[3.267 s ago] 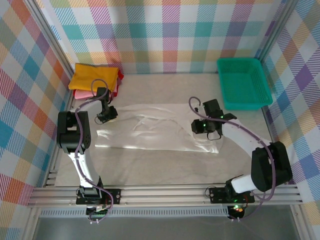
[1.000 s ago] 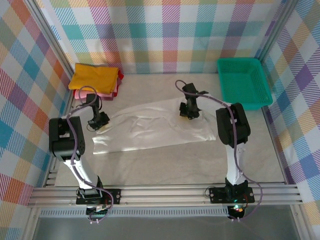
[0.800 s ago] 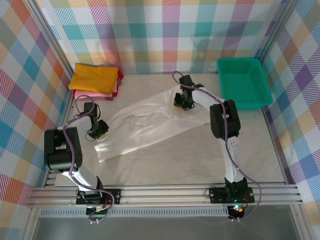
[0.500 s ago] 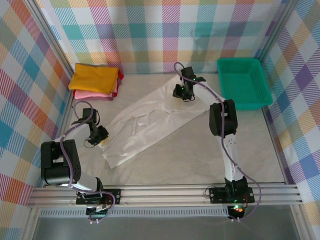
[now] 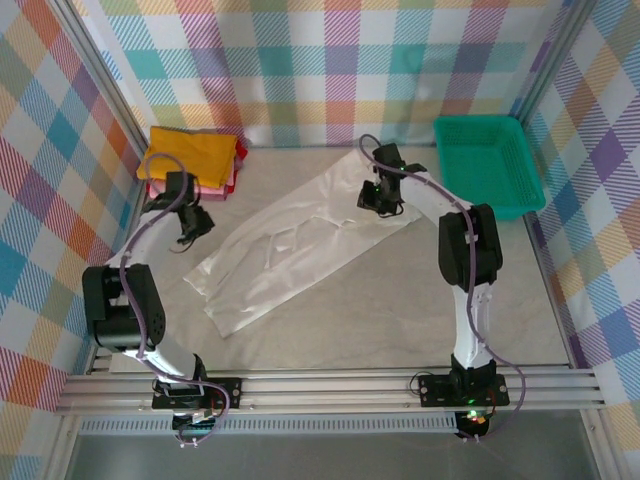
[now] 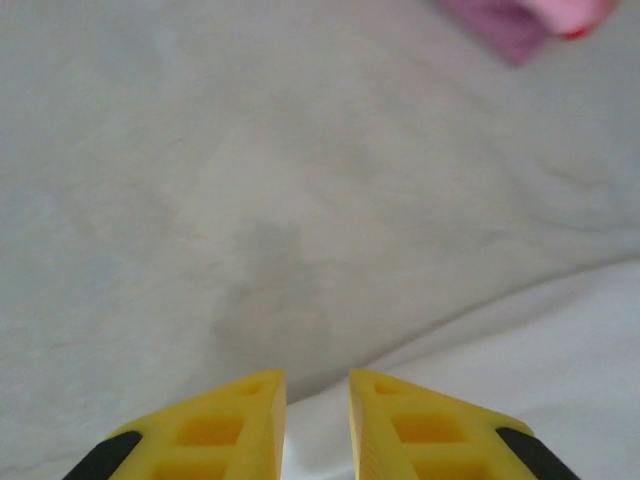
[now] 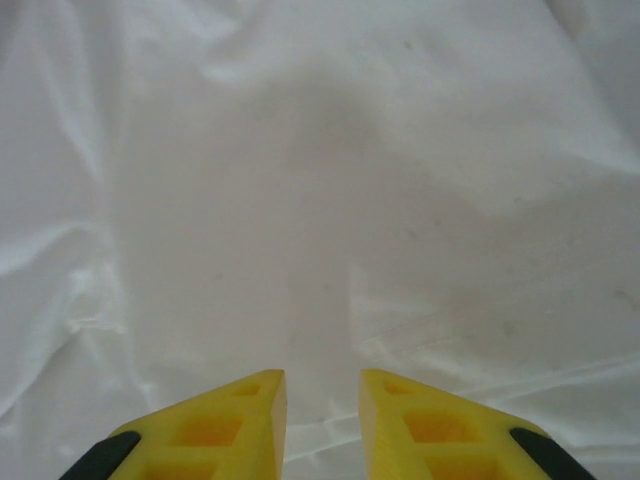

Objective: Fold and stack the t-shirts

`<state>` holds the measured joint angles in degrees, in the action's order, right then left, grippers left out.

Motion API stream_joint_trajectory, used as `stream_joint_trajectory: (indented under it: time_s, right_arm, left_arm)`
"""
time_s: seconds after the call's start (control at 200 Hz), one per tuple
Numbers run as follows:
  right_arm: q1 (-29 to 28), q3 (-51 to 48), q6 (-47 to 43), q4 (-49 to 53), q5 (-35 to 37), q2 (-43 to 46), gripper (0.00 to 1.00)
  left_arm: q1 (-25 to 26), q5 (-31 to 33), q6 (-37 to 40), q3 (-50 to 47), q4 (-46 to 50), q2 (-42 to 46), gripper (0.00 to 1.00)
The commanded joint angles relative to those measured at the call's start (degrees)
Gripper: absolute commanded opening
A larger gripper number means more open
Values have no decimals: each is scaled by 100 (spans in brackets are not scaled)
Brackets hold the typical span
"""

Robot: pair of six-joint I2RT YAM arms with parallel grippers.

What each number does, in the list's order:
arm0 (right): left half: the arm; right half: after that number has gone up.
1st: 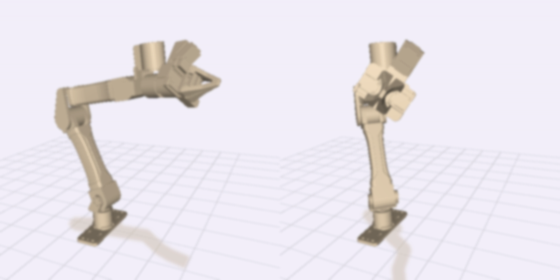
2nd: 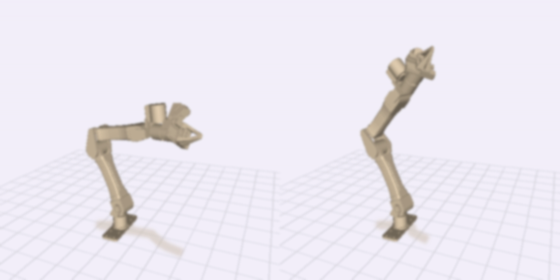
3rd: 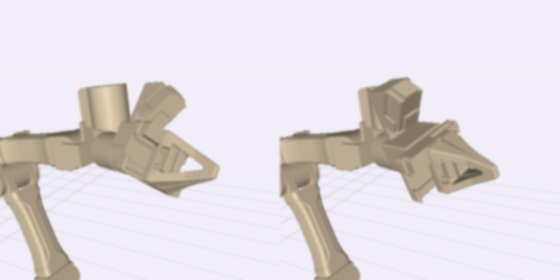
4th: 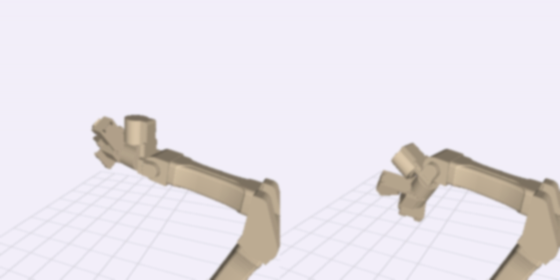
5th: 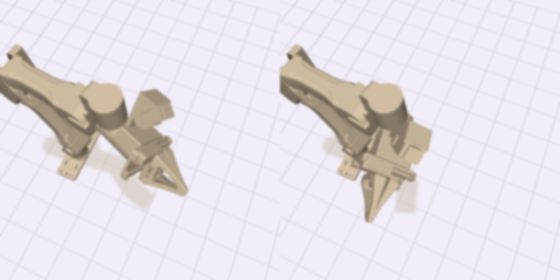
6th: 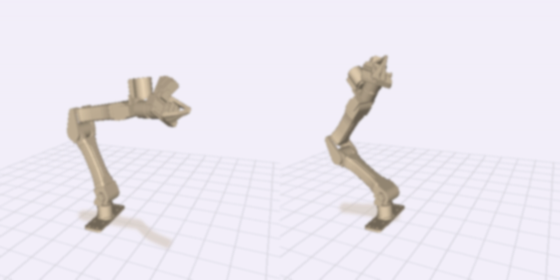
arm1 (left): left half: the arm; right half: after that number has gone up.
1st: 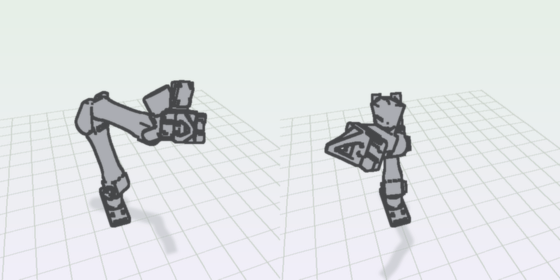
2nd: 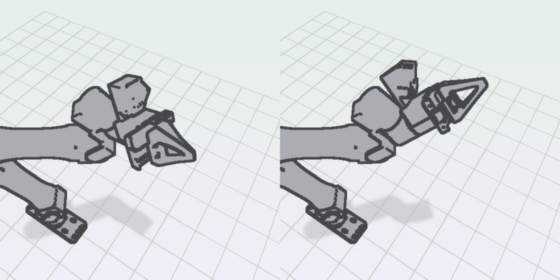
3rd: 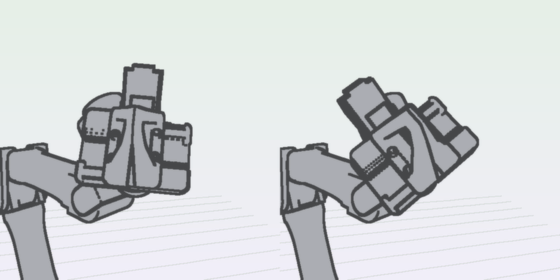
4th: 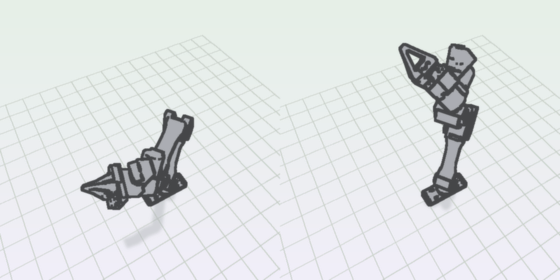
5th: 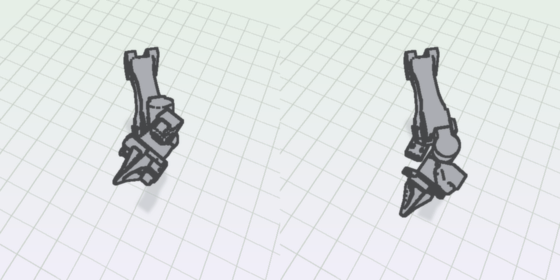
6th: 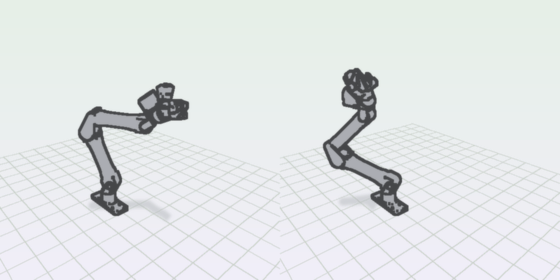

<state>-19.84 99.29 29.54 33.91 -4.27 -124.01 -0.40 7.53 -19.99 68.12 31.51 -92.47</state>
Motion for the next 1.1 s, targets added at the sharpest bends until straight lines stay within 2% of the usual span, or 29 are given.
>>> stream_joint_trajectory:
  time_s: [0.0,0.17,0.355,0.435,0.52,0.635,0.695,0.77,0.935,1.0,1.095]
  right_arm:
    - [-11,380,245,349,212,-414,24]
    - [30,760,494,534,218,-897,22]
    - [185,863,808,436,87,-1279,21]
    - [292,984,868,319,-91,-1463,21]
    - [405,1321,834,287,-304,-1709,21]
    - [473,2111,755,375,-587,-2128,22]
    - [481,2547,678,308,-636,-2340,23]
    - [489,3291,639,247,-802,-2749,24]
    - [514,5450,420,495,-1094,-3675,24]
    - [557,5615,362,406,-1137,-3588,25]
    - [634,5303,164,425,-1209,-3061,27]
  left_arm:
    - [629,94,418,236,455,-410,23]
    - [741,-87,417,242,270,-1065,22]
    - [738,-310,453,62,276,-1348,22]
    - [797,-651,411,-273,202,-1316,21]
    - [994,-726,333,-729,207,-1165,21]
    - [1268,-1007,58,-1445,127,-783,22]
    - [1492,-1299,-189,-1791,-17,-600,22]
    - [2010,-1472,-530,-2040,-202,-466,22]
    - [3247,-1566,-1178,-1748,-345,-516,21]
    - [3502,-1543,-1333,-1573,-345,-421,21]
    - [3573,-1579,-1394,-1404,-250,-166,21]
